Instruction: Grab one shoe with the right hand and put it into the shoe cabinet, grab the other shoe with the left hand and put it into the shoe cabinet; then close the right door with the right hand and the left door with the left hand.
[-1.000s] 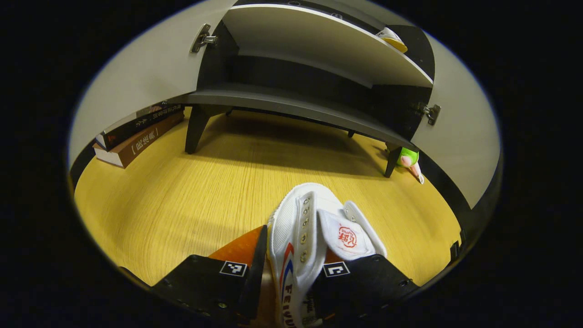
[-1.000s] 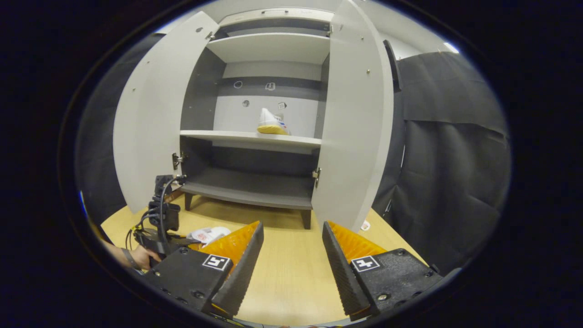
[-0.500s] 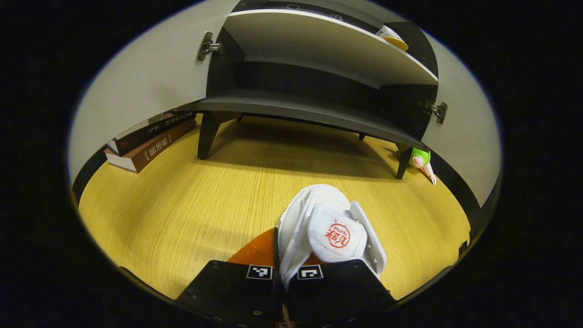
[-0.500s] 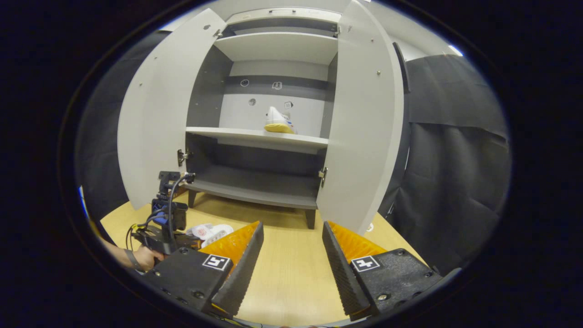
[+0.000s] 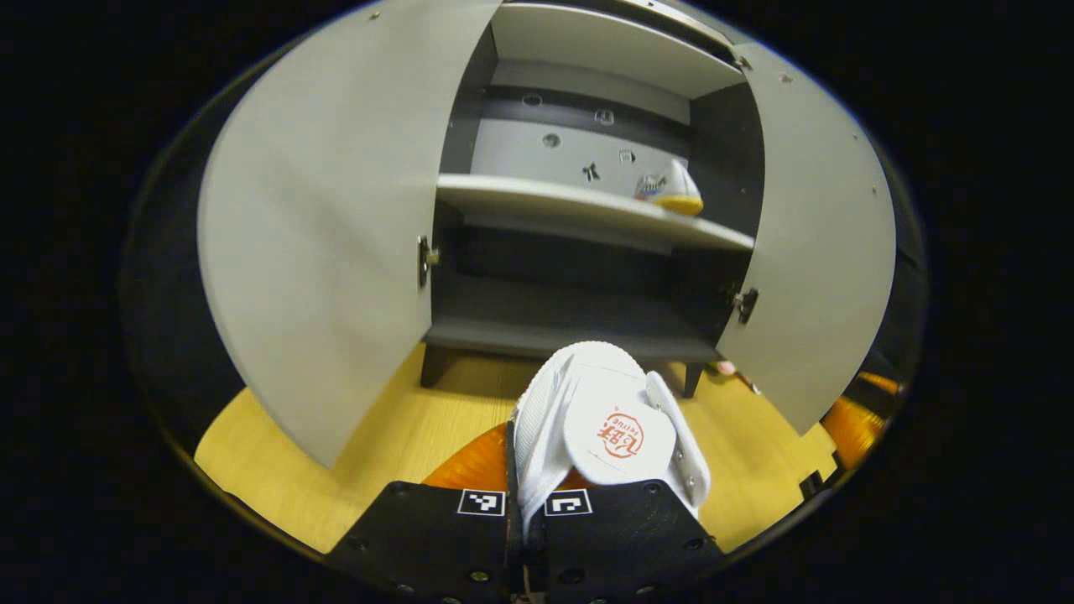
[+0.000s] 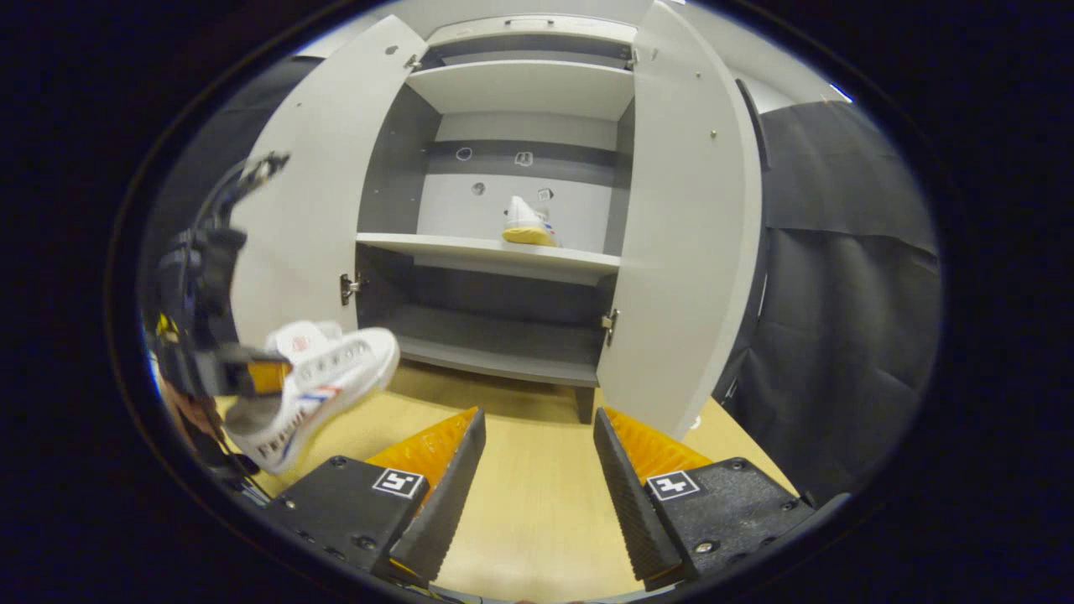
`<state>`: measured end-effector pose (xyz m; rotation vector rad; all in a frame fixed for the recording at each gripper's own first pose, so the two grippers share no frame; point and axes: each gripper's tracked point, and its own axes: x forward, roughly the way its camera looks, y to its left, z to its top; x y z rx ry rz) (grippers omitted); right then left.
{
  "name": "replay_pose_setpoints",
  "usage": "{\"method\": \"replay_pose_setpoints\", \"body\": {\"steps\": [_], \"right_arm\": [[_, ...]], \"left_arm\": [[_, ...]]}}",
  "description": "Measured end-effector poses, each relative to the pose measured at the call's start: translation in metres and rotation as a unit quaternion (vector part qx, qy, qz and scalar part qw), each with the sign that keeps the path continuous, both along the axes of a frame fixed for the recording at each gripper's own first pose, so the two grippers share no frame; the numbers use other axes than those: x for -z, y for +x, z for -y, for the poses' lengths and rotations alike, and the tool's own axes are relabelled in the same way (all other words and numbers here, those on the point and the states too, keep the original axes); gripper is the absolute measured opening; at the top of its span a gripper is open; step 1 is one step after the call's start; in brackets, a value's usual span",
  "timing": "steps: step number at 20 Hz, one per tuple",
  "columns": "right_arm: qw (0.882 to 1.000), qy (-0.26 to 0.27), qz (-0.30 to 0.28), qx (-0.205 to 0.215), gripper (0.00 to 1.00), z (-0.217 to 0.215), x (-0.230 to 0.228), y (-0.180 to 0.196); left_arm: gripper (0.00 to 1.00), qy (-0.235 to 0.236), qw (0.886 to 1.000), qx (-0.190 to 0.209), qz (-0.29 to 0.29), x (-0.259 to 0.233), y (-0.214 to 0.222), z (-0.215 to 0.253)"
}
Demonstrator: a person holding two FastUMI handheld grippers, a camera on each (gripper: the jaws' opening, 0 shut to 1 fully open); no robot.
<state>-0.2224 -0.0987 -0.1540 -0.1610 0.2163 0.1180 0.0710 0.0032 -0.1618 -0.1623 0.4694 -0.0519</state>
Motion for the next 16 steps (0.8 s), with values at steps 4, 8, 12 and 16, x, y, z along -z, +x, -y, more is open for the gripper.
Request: {"method": "replay_pose_setpoints", "body": {"steps": [4, 8, 12, 16], "right_arm": [[1.000, -0.002, 0.012, -0.028, 0.82, -0.019, -0.007, 0.001], [0.999, 0.005, 0.020, -0.045, 0.84, -0.029, -0.012, -0.001], [0.999, -0.001, 0.028, -0.041, 0.82, -0.024, -0.015, 0.000], [0.999, 0.007, 0.026, -0.021, 0.82, -0.010, -0.014, 0.003]], "left_arm": [[0.14, -0.010, 0.999, -0.013, 0.050, -0.098, 0.037, -0.013], [0.14, -0.021, 0.997, -0.026, 0.063, -0.151, 0.110, -0.016], [0.03, -0.023, 0.999, -0.042, 0.011, -0.158, 0.195, -0.021], [0.14, 0.009, 0.997, -0.064, -0.035, -0.144, 0.256, -0.031]]}}
